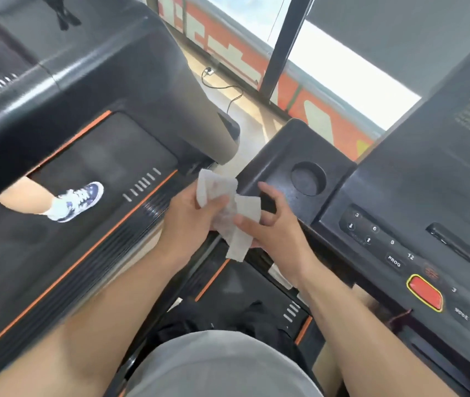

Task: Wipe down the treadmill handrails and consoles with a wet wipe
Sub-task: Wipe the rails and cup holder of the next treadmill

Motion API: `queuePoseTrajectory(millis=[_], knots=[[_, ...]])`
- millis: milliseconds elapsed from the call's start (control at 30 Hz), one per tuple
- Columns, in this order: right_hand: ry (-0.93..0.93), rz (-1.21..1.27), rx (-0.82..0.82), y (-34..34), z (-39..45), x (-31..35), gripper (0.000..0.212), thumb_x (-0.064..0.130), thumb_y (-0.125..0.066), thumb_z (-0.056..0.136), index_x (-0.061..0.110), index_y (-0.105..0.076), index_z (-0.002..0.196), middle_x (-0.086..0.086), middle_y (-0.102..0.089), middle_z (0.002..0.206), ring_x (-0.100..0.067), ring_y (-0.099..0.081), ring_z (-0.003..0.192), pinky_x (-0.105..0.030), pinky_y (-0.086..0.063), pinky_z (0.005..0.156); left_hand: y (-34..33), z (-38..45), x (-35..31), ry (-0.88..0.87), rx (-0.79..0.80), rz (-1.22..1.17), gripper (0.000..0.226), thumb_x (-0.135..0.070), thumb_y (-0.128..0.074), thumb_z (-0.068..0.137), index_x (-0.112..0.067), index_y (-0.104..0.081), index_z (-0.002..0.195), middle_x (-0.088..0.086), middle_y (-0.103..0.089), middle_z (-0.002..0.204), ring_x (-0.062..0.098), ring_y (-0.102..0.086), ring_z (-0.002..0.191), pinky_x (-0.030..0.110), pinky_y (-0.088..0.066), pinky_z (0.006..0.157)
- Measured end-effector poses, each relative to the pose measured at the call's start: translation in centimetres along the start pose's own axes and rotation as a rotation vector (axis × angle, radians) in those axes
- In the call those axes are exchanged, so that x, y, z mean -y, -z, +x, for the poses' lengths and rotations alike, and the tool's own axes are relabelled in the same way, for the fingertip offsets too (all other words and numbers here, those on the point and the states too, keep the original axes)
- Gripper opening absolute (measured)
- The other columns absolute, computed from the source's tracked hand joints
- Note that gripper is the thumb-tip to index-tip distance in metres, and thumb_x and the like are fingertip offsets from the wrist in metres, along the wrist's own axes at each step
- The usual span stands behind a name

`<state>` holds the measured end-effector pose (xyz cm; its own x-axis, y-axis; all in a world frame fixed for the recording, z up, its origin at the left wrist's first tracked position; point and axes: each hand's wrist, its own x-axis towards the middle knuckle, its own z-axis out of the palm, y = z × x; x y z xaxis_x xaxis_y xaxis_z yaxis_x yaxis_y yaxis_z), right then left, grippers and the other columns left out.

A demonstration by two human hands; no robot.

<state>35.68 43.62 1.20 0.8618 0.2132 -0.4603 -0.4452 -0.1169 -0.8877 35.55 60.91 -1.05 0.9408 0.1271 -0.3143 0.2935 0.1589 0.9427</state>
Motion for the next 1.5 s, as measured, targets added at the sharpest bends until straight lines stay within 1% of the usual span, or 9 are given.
queuePoseTrajectory(millis=[233,400,567,667,767,1000,1167,1333,1500], knots=[[0.178,-0.431,-0.032,1.5,0.5,0.4,0.007,0.029,-0.078,0.091,0.029,-0.074,0.084,0.007,-0.066,0.073,-0.01,-0.054,0.065,-0.034,-0.047,0.068,-0.4,1.5,0.4,0.215,-0.027,-0.207,0.028,-0.023,-0.046,0.108,-0.011,-0.069,0.115,0.009,-0.076,0.097,0.023,-0.073,0.085,0.032,-0.057,0.059],[0.388,-0.456,-0.017,3.9,-0.2,1.9,0.009,0.037,-0.078,0.082,0.032,-0.071,0.079,0.016,-0.058,0.141,-0.006,-0.045,0.14,-0.035,-0.034,0.115,-1.1,2.7,0.8,0.44,-0.046,-0.461,0.034,-0.019,-0.049,0.106,0.002,-0.065,0.126,0.016,-0.072,0.104,0.021,-0.071,0.08,0.03,-0.058,0.059],[0.555,-0.537,0.205,5.4,-0.6,4.2,0.016,0.022,-0.075,0.091,0.009,-0.067,0.084,0.008,-0.072,0.119,-0.01,-0.054,0.134,-0.033,-0.021,0.125,-3.0,2.8,0.8,0.518,0.196,-0.268,0.031,-0.016,-0.048,0.105,-0.006,-0.071,0.122,0.015,-0.074,0.108,0.019,-0.069,0.077,0.026,-0.055,0.057],[0.517,-0.513,0.219,5.6,-0.3,4.6,0.013,0.024,-0.068,0.098,0.014,-0.062,0.091,0.004,-0.071,0.089,-0.017,-0.068,0.088,-0.039,-0.05,0.099,-4.4,2.6,1.1,0.48,0.26,-0.128,0.026,-0.023,-0.059,0.099,-0.013,-0.076,0.116,0.016,-0.07,0.108,0.027,-0.058,0.086,0.031,-0.045,0.066],[0.361,-0.462,0.086,5.8,0.6,4.2,0.013,0.029,-0.06,0.103,0.024,-0.054,0.092,0.009,-0.067,0.077,-0.011,-0.054,0.066,-0.027,-0.045,0.062,-5.9,2.6,0.9,0.412,0.256,-0.182,0.029,-0.026,-0.058,0.101,-0.009,-0.073,0.119,0.016,-0.068,0.106,0.026,-0.06,0.089,0.034,-0.049,0.069],[0.181,-0.344,-0.313,6.8,3.6,2.3,0.013,0.038,-0.059,0.101,0.031,-0.054,0.092,0.008,-0.068,0.081,-0.002,-0.055,0.067,-0.02,-0.042,0.061,-8.1,2.2,0.0,0.437,0.285,-0.513,0.057,-0.047,-0.034,0.107,-0.008,-0.061,0.137,0.019,-0.062,0.137,0.033,-0.059,0.128,0.048,-0.043,0.112],[0.216,-0.396,-0.371,7.5,4.1,2.0,0.033,0.047,-0.073,0.09,0.031,-0.057,0.114,0.016,-0.06,0.109,0.004,-0.055,0.097,-0.014,-0.043,0.077,-9.1,2.2,1.0,0.208,0.193,-0.313,0.032,-0.01,-0.06,0.098,-0.005,-0.064,0.129,0.021,-0.067,0.127,0.033,-0.066,0.111,0.046,-0.053,0.098],[-0.088,-0.116,-0.037,9.2,4.9,2.7,0.037,0.043,-0.074,0.091,0.01,-0.074,0.106,-0.011,-0.077,0.102,-0.028,-0.072,0.095,-0.038,-0.057,0.081,-9.2,2.6,0.6,0.205,0.181,-0.271,0.032,-0.015,-0.059,0.101,-0.006,-0.058,0.131,0.012,-0.07,0.116,0.026,-0.068,0.106,0.038,-0.058,0.084],[0.115,0.163,-0.625,10.4,9.1,5.8,0.019,0.032,-0.077,0.089,0.021,-0.062,0.09,0.004,-0.068,0.088,-0.015,-0.064,0.078,-0.018,-0.05,0.055,-8.4,4.0,-0.1,0.035,-0.121,-0.037,0.03,-0.007,-0.065,0.095,-0.02,-0.059,0.122,0.006,-0.077,0.096,0.024,-0.075,0.093,0.038,-0.06,0.085]])
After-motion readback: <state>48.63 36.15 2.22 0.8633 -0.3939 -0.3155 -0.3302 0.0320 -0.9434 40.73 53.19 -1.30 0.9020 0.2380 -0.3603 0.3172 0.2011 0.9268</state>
